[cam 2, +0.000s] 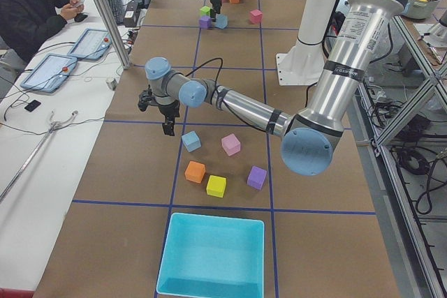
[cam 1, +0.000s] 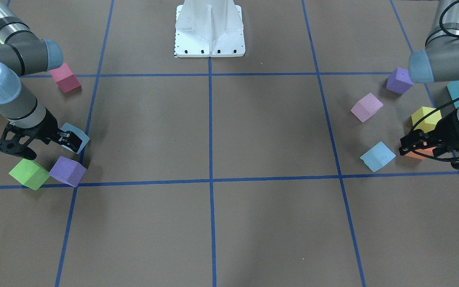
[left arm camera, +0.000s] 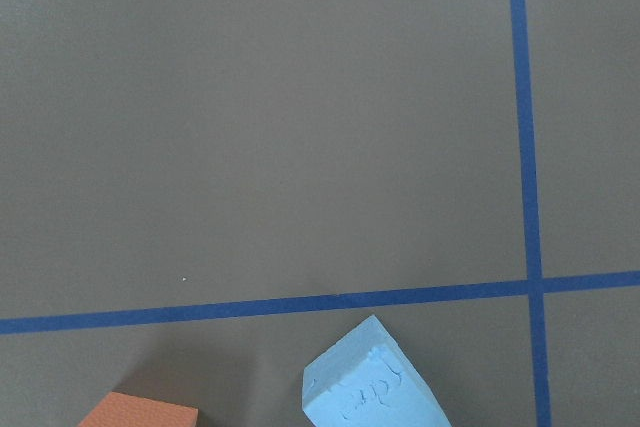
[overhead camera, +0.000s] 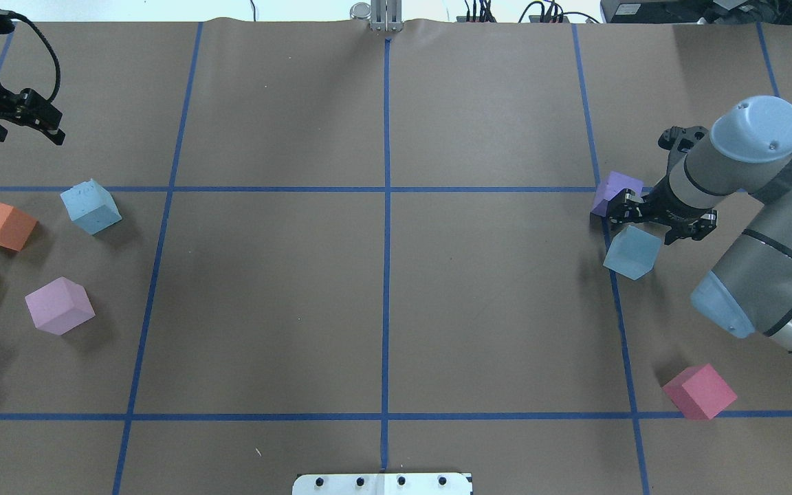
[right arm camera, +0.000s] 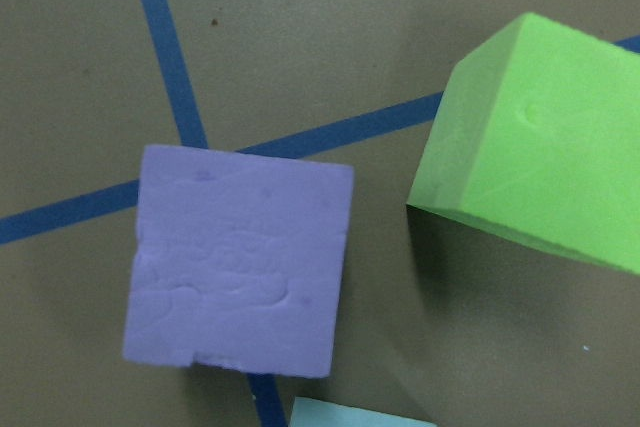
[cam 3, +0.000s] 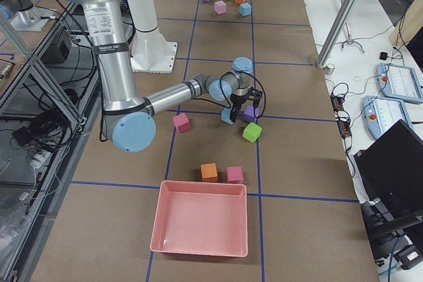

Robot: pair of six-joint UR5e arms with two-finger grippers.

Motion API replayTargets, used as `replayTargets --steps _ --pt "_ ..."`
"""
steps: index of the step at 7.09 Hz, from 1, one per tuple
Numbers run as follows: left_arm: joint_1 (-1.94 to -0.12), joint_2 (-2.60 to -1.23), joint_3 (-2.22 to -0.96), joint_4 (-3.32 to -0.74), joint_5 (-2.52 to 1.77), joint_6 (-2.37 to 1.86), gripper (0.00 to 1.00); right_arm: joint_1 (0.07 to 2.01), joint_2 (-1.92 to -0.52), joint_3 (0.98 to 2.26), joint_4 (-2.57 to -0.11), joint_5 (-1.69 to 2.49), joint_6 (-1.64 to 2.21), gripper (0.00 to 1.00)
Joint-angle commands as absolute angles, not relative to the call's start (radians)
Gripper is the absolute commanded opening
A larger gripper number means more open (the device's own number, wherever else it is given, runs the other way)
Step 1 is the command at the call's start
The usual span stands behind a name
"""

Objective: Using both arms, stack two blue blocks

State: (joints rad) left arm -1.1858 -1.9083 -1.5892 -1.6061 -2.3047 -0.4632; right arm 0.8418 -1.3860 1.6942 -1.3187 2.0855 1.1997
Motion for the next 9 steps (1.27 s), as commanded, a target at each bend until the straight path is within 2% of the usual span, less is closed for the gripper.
replayTargets --steps 1,4,6,8,9 --pt "-1.186 -1.908 -1.589 -1.606 -2.306 -0.463 0.99 0.812 -1.405 1.697 -1.27 2.065 1.235 0.95" --pt "-1.186 -1.907 -1.586 -1.606 -2.304 -0.463 0.99 0.804 -1.442 1.698 -1.22 2.063 1.252 0.94" --pt "-1.184 -1.907 -1.58 -1.608 -2.304 -0.462 0.98 0.787 -1.436 1.71 -1.215 2.062 1.275 0.89" --pt "-1.184 -1.907 -1.578 -1.608 -2.304 -0.462 0.98 0.787 -1.43 1.71 -1.216 2.06 1.275 0.77" --pt "-1.184 -1.905 -1.578 -1.608 -2.306 -0.462 0.98 0.787 -1.428 1.71 -1.216 2.062 1.273 0.64"
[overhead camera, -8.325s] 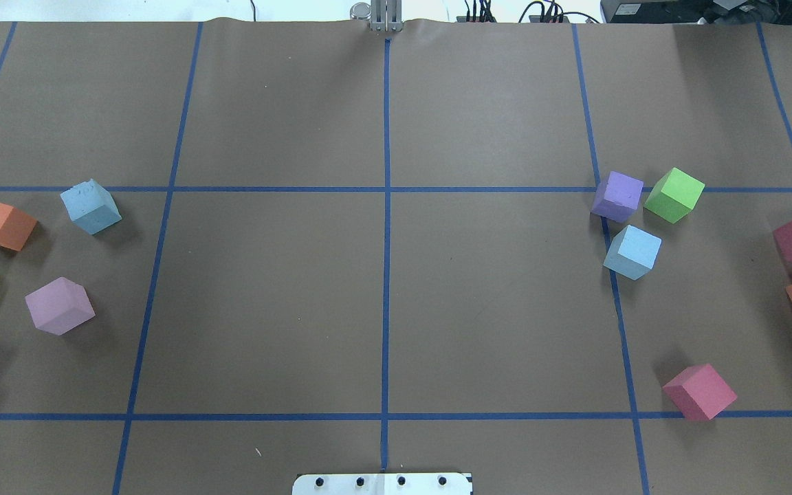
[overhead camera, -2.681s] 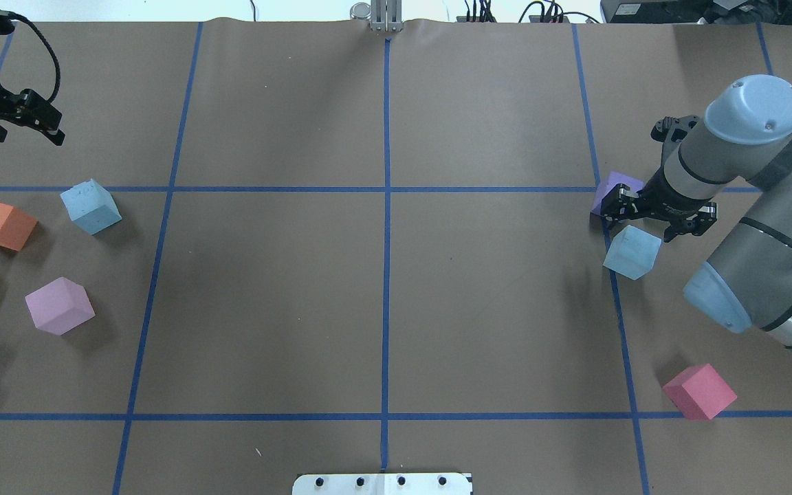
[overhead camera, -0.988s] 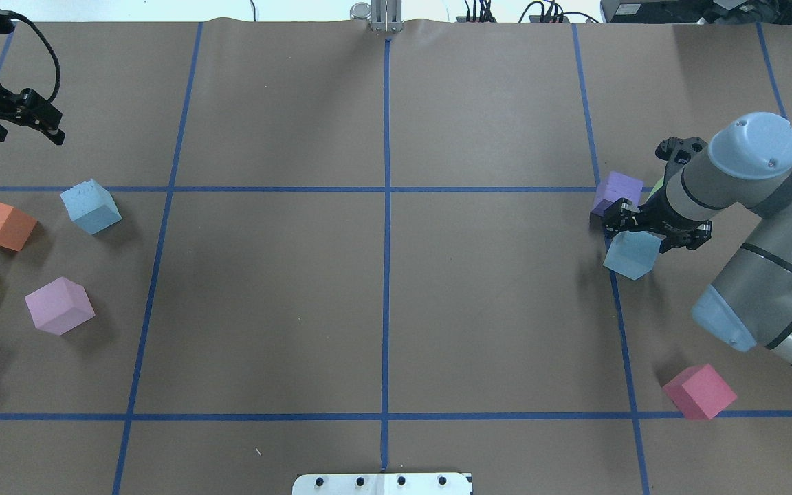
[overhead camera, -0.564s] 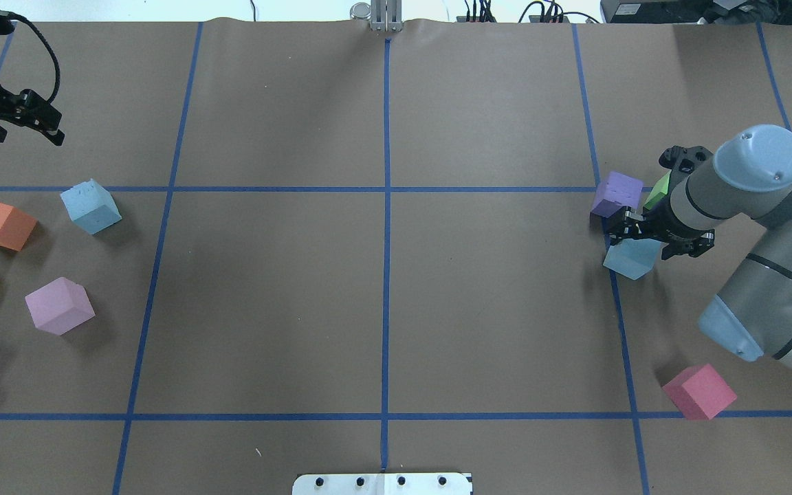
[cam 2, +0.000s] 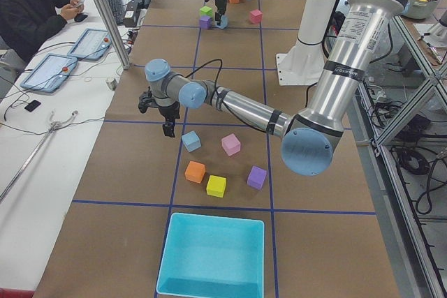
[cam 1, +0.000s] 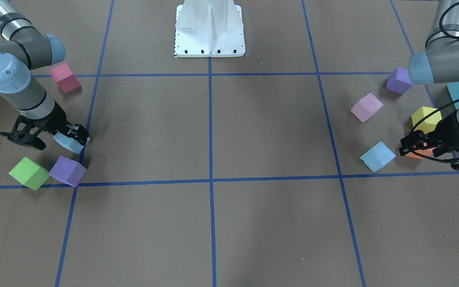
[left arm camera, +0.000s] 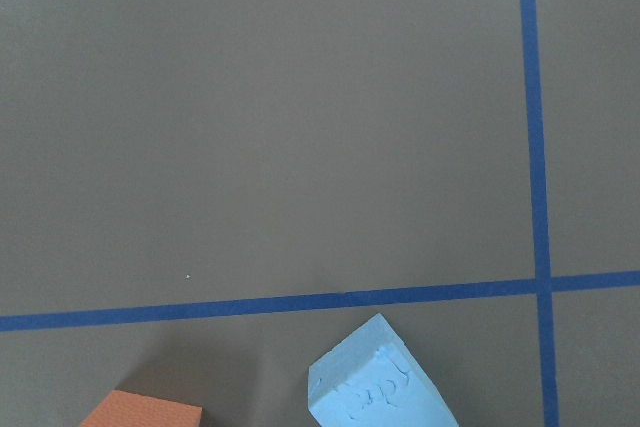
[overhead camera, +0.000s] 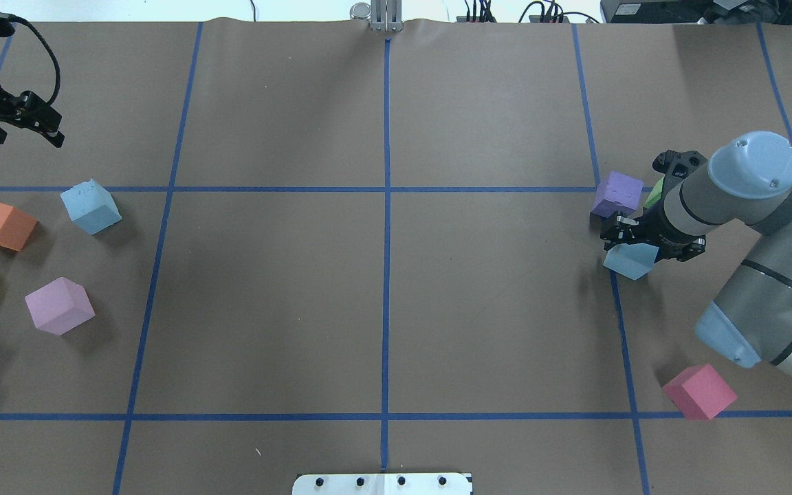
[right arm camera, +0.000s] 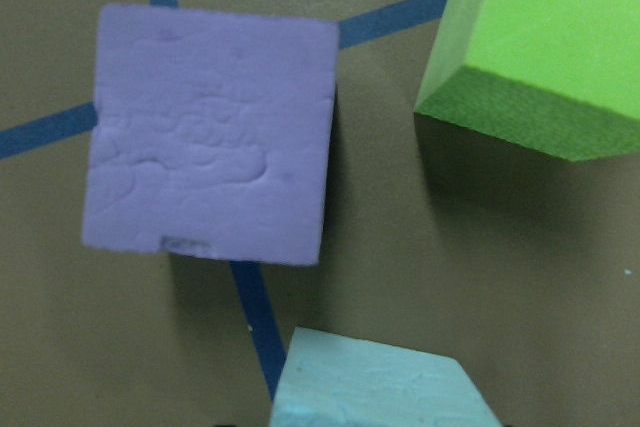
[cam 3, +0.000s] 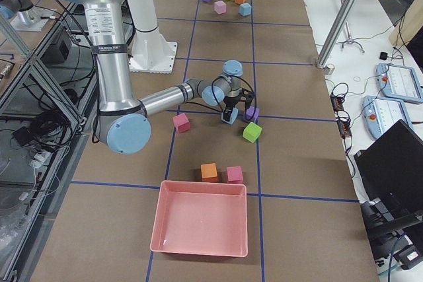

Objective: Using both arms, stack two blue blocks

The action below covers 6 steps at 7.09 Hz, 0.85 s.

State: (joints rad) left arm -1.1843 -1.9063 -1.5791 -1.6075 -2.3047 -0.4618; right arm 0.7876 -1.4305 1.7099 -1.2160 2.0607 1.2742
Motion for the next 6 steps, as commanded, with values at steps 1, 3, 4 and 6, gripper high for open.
replayTargets --steps 1,3,4,6 --pt "-1.181 -1.905 -1.578 -1.608 -2.304 -0.462 0.98 0.787 -1.428 1.712 -1.216 2.063 1.266 0.56" --pt "-1.18 -1.904 -1.578 -1.608 -2.304 -0.463 0.98 0.788 -1.43 1.732 -1.224 2.072 1.259 0.47" --pt "-1.18 -1.901 -1.578 -1.608 -2.296 -0.466 0.98 0.79 -1.428 1.747 -1.229 2.074 1.258 0.47" --pt "-1.18 -1.896 -1.533 -1.646 -2.261 -0.492 0.98 0.793 -1.43 1.813 -1.288 2.077 1.256 0.47"
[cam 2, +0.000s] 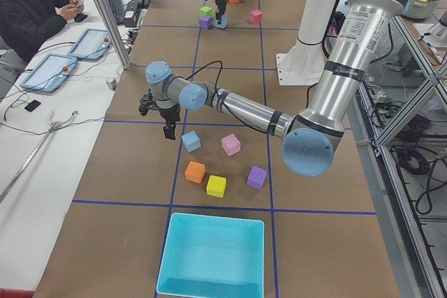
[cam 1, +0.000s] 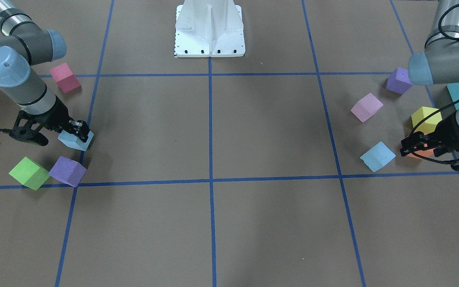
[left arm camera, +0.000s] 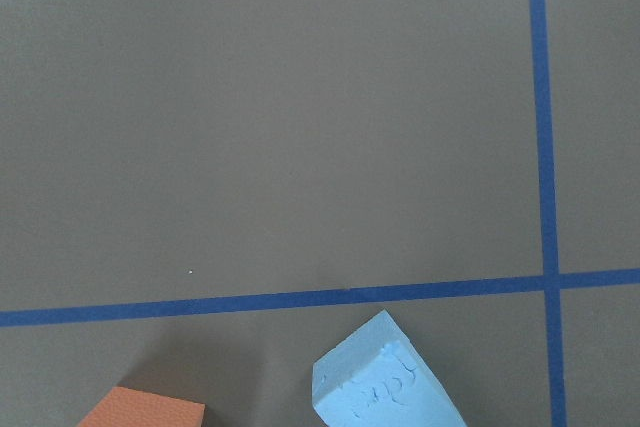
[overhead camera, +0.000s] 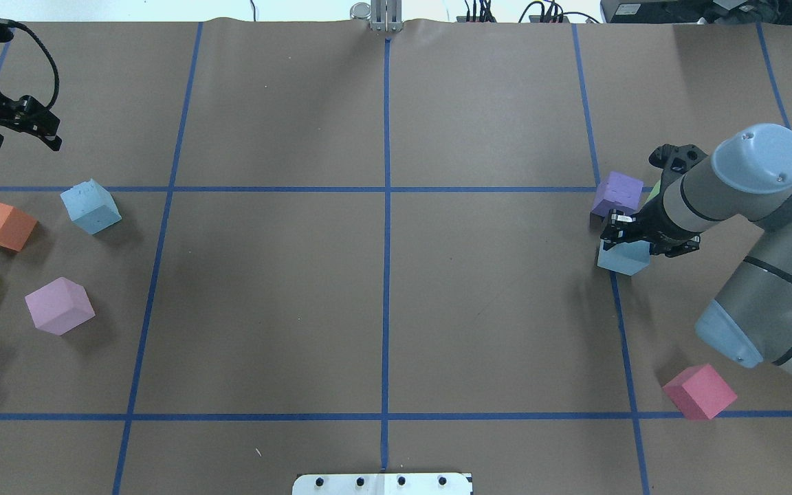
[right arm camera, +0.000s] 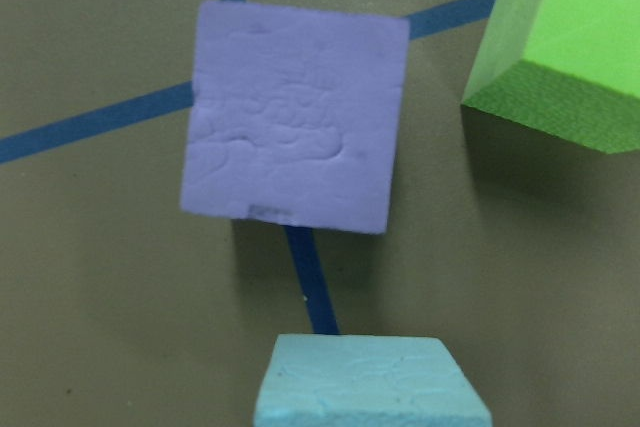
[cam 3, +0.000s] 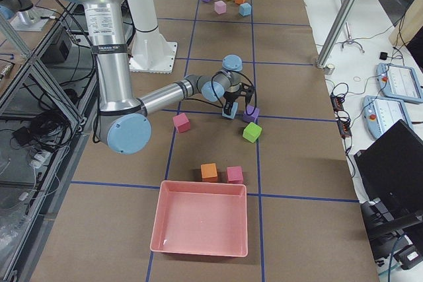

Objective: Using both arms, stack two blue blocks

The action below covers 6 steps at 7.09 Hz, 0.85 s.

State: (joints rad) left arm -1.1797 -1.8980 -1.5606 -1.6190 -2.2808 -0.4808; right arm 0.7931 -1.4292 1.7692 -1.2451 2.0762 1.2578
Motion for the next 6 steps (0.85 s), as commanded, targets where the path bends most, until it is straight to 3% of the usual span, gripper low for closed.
replayTargets --steps 1,3,6 --pt "-1.18 -1.894 -1.49 -1.693 -2.261 -0.506 0.98 0.79 -1.381 1.865 -1.38 2.075 1.237 0.47" --pt "-1.149 -1.894 -1.436 -1.837 -2.261 -0.711 0.98 0.764 -1.208 1.871 -1.549 2.063 1.195 0.47" --pt "-1.138 -1.873 -1.457 -1.847 -2.258 -0.92 0.98 0.682 -1.088 1.876 -1.578 2.008 1.157 0.47"
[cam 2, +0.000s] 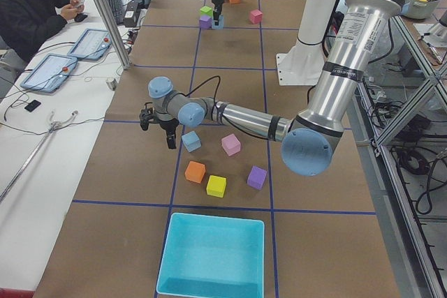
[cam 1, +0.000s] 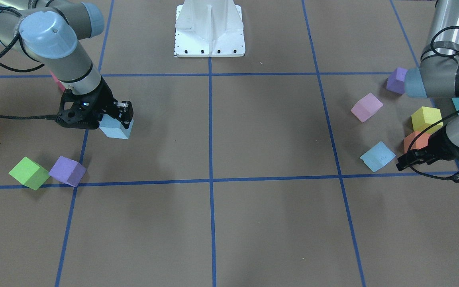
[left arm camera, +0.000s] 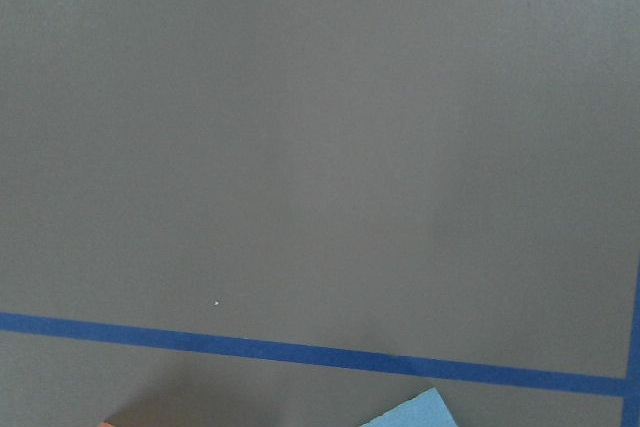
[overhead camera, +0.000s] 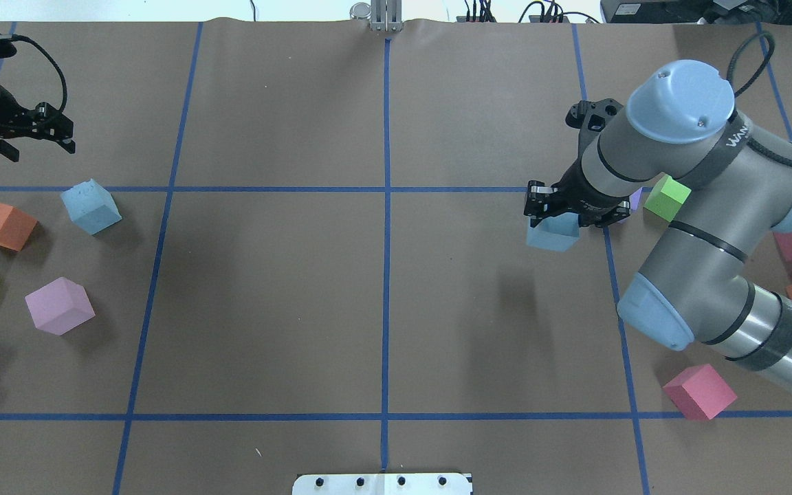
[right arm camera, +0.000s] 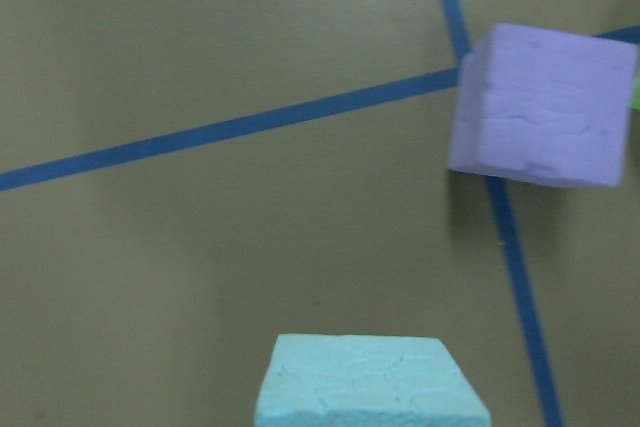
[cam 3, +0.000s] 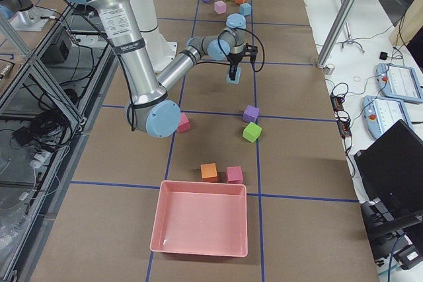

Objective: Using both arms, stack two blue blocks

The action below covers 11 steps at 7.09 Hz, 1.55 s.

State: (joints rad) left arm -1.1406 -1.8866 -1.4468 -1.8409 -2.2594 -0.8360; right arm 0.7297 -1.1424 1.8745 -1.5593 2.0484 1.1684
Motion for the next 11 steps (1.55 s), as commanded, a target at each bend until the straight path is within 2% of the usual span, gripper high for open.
replayTargets --steps 1,2,6,8,11 --pt "-1.138 -1.871 -1.474 -1.847 -2.257 -1.016 0.98 0.639 -0.993 1.87 -1.692 1.955 1.169 0.48" --pt "-1.135 -1.847 -1.483 -1.876 -2.252 -1.091 0.98 0.628 -0.92 1.871 -1.792 1.945 1.17 0.48" --pt "-1.025 -1.809 -1.485 -1.986 -2.177 -1.278 0.98 0.505 -0.878 1.842 -1.796 1.833 1.177 0.48" --pt "-1.012 -1.784 -1.485 -2.016 -2.177 -1.291 0.98 0.456 -0.789 1.752 -1.792 1.809 1.233 0.48" --pt "-0.997 -1.798 -1.489 -2.017 -2.177 -1.338 0.98 0.448 -0.79 1.753 -1.79 1.793 1.235 0.48"
